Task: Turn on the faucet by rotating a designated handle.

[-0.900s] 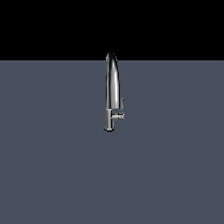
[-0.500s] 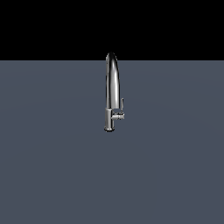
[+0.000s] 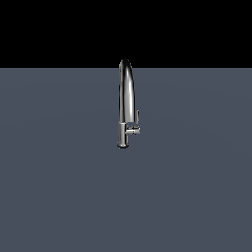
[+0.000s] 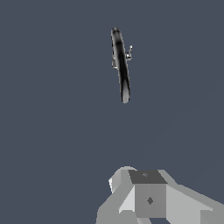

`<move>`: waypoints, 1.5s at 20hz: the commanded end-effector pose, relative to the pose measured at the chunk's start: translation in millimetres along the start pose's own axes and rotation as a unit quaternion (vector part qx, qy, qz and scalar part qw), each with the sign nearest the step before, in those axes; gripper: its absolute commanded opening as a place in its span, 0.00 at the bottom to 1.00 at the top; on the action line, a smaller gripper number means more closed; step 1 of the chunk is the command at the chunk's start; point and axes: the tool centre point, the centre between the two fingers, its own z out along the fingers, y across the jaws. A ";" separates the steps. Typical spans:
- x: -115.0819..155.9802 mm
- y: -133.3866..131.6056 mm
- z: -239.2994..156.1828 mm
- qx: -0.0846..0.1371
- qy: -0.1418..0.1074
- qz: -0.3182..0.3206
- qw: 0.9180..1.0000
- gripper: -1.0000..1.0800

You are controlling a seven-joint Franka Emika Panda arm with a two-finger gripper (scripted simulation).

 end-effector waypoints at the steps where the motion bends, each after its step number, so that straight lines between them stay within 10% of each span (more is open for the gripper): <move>1: 11.5 -0.5 2.3 0.012 -0.014 0.013 1.000 0.00; 16: 96.2 2.5 29.1 0.104 -0.119 0.108 0.982 0.00; 30: 172.8 14.5 74.4 0.196 -0.222 0.200 0.934 0.00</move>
